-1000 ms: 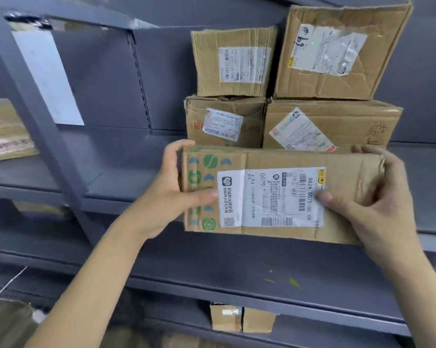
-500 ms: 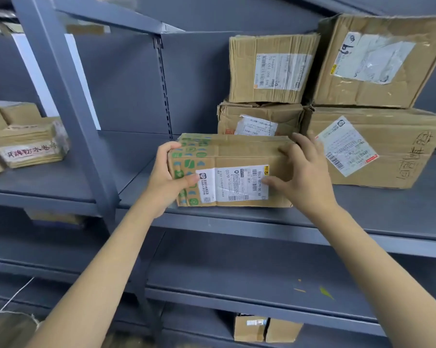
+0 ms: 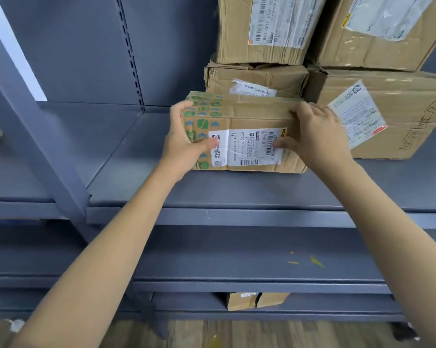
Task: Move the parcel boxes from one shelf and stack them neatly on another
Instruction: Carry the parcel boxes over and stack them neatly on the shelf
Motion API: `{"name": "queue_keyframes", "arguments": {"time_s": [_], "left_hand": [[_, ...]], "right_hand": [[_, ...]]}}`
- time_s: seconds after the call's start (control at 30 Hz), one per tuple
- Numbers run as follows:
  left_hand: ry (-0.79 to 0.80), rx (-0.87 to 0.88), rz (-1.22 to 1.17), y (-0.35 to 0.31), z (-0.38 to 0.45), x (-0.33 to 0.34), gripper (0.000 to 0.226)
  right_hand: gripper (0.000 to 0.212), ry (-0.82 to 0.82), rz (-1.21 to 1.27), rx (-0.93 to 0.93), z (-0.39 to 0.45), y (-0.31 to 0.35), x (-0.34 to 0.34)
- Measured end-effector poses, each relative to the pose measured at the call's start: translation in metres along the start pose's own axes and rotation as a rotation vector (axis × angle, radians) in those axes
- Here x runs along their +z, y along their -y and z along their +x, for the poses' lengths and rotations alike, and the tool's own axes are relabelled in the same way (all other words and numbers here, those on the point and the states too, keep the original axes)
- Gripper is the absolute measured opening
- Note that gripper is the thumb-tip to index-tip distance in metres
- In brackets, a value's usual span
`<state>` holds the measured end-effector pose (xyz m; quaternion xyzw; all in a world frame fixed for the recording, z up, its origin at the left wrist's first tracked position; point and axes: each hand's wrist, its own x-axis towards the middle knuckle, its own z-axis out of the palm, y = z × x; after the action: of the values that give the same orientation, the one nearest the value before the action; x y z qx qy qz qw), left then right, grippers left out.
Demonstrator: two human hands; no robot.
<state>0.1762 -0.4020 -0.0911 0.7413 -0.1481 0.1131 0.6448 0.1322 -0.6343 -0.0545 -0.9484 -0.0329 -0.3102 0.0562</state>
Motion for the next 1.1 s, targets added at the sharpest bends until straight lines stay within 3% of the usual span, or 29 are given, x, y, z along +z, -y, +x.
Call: {"name": "queue_keyframes", "arguments": {"time_s": [0.33, 0.5, 0.63, 0.9, 1.1], "left_hand": [[-0.051, 0.013, 0.045, 0.007, 0.0, 0.006, 0.075], [-0.069, 0.034, 0.137, 0.006, -0.016, 0.009, 0.094], [-0.107, 0.052, 0.144, 0.008, -0.015, 0.018, 0.1], [-0.218, 0.075, 0.149, 0.018, -0.009, 0.032, 0.072], [-0.164, 0.02, 0.244, 0.01, -0.013, 0.026, 0.07]], "right_hand": [[0.085, -0.037, -0.104, -0.078, -0.007, -0.014, 0.02], [0.091, -0.189, -0.158, -0.086, -0.045, -0.002, 0.035], [0.1, -0.181, -0.207, -0.115, -0.043, -0.012, 0.042], [0.11, -0.204, -0.19, -0.145, -0.034, -0.023, 0.051], [0.111, -0.126, -0.183, -0.095, -0.04, -0.015, 0.04]]}}
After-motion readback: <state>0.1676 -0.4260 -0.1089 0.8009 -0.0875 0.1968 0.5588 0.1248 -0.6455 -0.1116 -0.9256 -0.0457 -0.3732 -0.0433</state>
